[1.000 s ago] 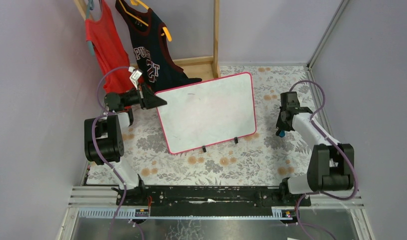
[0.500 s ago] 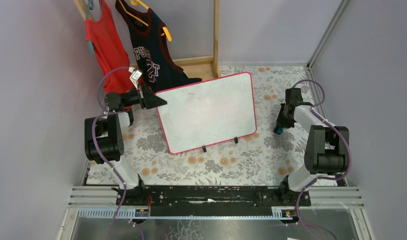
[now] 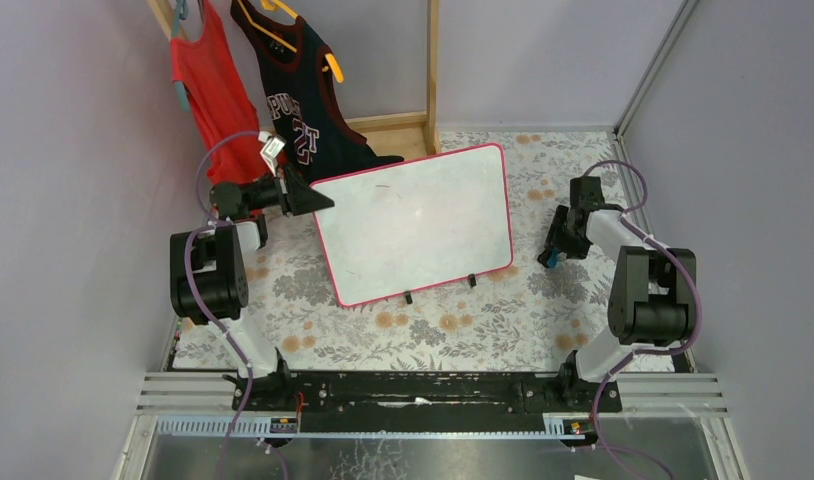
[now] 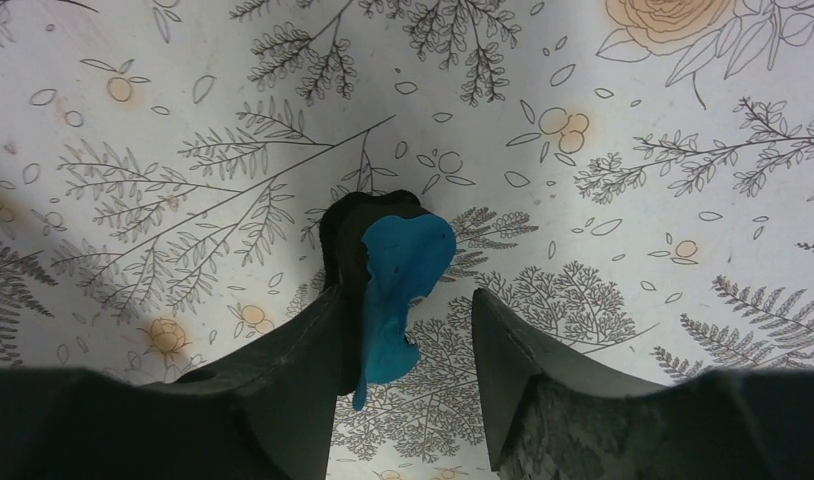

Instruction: Erase the whiteboard

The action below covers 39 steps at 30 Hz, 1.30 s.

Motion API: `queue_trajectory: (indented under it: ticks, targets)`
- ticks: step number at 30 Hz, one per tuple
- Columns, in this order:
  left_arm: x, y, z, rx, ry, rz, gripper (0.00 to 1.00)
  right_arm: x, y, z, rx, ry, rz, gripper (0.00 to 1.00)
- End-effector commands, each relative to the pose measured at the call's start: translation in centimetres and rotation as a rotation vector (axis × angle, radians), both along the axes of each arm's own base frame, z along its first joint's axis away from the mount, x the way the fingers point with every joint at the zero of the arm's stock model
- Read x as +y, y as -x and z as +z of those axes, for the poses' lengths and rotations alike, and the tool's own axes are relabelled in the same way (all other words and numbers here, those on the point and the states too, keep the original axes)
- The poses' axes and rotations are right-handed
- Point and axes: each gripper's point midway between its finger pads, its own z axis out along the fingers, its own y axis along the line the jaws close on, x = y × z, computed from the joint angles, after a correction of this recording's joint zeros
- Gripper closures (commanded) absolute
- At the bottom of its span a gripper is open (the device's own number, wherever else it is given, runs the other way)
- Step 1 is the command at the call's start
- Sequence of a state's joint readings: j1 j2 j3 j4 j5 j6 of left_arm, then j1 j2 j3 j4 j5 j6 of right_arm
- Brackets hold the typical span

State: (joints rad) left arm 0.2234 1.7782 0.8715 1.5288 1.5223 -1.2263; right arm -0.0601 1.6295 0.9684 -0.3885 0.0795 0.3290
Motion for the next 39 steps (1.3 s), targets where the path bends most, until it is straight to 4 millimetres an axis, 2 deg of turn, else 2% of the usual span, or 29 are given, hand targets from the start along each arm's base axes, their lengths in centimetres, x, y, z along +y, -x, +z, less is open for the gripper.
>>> queue_trajectory:
  ticks: [1, 9, 19, 22, 24, 26, 28, 29, 34, 39]
  targets:
    - [-0.3, 0.9, 0.1, -0.016, -0.049, -0.068, 0.96, 0.4, -1.4, 2.4, -0.089, -0.023, 0.011, 0.4]
    - [-0.2, 0.8, 0.5, -0.016, -0.053, -0.073, 0.92, 0.6, -1.4, 2.9, -0.113, -0.032, 0.015, 0.39]
    - [-0.3, 1.0, 0.2, -0.002, -0.06, -0.087, 0.77, 0.7, -1.5, 2.9, -0.118, -0.039, 0.015, 0.39]
    - [-0.3, 1.0, 0.2, 0.0, -0.06, -0.087, 0.69, 0.8, -1.4, 2.9, -0.12, -0.043, 0.016, 0.39]
    - [-0.2, 1.0, 0.2, 0.008, -0.063, -0.091, 0.62, 0.9, -1.4, 3.0, -0.123, -0.048, 0.017, 0.39]
    - [-0.2, 0.9, 0.4, 0.012, -0.062, -0.092, 0.37, 1.0, -1.5, 3.0, -0.129, -0.053, 0.021, 0.39]
    - [-0.2, 0.8, 0.6, 0.008, -0.064, -0.091, 0.18, 1.0, -1.5, 3.1, -0.132, -0.054, 0.02, 0.39]
    - [-0.2, 0.7, 0.6, 0.006, -0.064, -0.091, 0.03, 1.0, -1.4, 3.1, -0.132, -0.055, 0.02, 0.39]
    - [0.0, 0.4, 1.1, -0.003, -0.065, -0.086, 0.0, 1.1, -1.4, 3.5, -0.144, -0.059, 0.021, 0.39]
    - [1.2, -0.6, 1.8, -0.009, -0.065, -0.051, 0.0, 1.2, -1.4, 3.8, -0.156, -0.066, 0.022, 0.4]
